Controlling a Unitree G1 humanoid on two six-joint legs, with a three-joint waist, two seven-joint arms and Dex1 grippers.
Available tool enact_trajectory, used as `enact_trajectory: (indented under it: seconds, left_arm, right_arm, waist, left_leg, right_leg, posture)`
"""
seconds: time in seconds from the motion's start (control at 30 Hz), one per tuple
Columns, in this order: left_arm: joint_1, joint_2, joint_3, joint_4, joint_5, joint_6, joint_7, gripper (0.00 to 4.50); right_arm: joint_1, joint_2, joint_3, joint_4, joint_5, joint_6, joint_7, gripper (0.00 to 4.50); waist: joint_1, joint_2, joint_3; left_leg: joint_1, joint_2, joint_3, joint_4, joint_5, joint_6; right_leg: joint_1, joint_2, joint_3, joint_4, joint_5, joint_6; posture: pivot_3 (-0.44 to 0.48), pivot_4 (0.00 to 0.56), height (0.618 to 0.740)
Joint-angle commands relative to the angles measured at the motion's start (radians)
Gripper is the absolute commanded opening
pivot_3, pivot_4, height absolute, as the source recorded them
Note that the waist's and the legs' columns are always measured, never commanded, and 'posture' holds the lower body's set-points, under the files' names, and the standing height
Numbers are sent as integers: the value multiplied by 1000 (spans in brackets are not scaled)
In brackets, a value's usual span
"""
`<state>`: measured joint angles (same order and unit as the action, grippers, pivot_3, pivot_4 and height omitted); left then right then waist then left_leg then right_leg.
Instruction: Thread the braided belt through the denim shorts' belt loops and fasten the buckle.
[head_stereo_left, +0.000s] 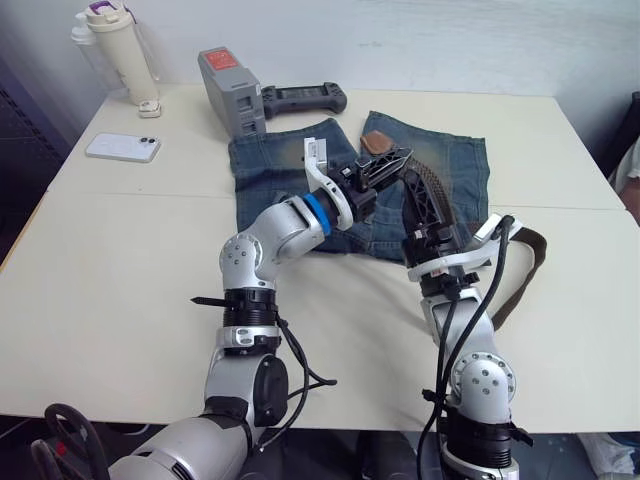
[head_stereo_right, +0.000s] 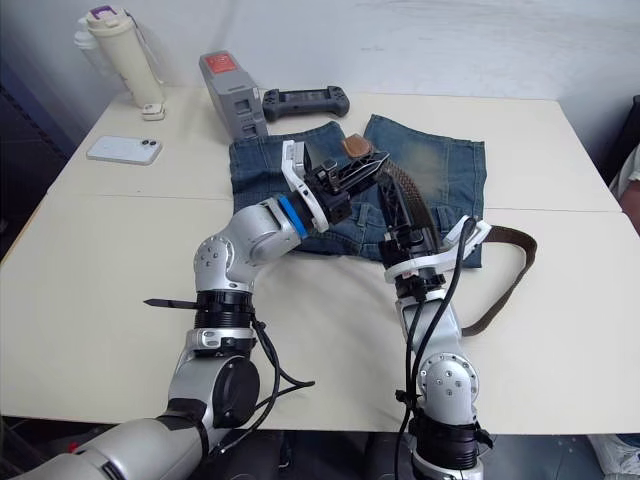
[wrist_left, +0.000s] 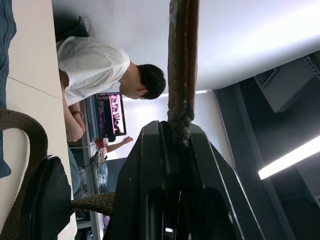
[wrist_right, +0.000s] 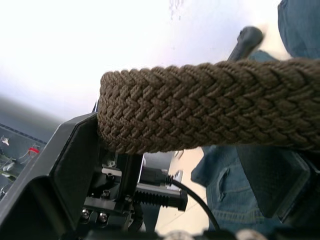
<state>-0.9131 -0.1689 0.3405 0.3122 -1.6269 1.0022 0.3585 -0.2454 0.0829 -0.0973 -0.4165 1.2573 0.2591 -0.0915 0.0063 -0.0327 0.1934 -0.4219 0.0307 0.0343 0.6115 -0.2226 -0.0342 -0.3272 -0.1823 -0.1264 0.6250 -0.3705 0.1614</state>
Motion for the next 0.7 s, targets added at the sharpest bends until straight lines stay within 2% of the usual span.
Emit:
enact_trajectory:
  seconds: [0.03,0.27,0.37,0.6,0.7]
  left_arm:
    - [104,-95,-31,-54,-40,-16,-5,0]
    - [116,-51,-79,-53,-9,-18,-57,0]
    - [121,-47,-96,-51,-8,-29,-64,0]
    - [121,-40,-106,-48,-4,-65,-84,0]
    - [118,-43,-108,-45,-1,-78,-93,0]
  right_arm:
    - [-25,36,-30,-39,13,-35,8,4405]
    - [-24,38,-30,-72,21,-33,7,4405]
    - [-30,37,-28,-75,24,-29,3,3625]
    - [-21,40,6,-101,9,-15,-18,166]
    - [-1,22,29,-102,1,22,-37,73]
  waist:
    - [-2,0,0]
    - [-3,0,0]
    - [-7,1,-1]
    - [-3,1,0]
    - [-4,1,0]
  left_leg:
    - [0,0,0,0,0,0]
    - [0,0,0,0,0,0]
    - [0,0,0,-1,0,0]
    - [0,0,1,0,0,0]
    - [0,0,1,-1,0,0]
  right_leg:
    - [0,0,0,0,0,0]
    - [0,0,0,0,0,0]
    - [0,0,1,0,0,0]
    - [-1,0,1,0,0,0]
    - [-1,0,1,0,0,0]
  posture:
    - [0,150,740]
    - [0,150,740]
    - [0,150,740]
    - [0,150,740]
    - [0,150,740]
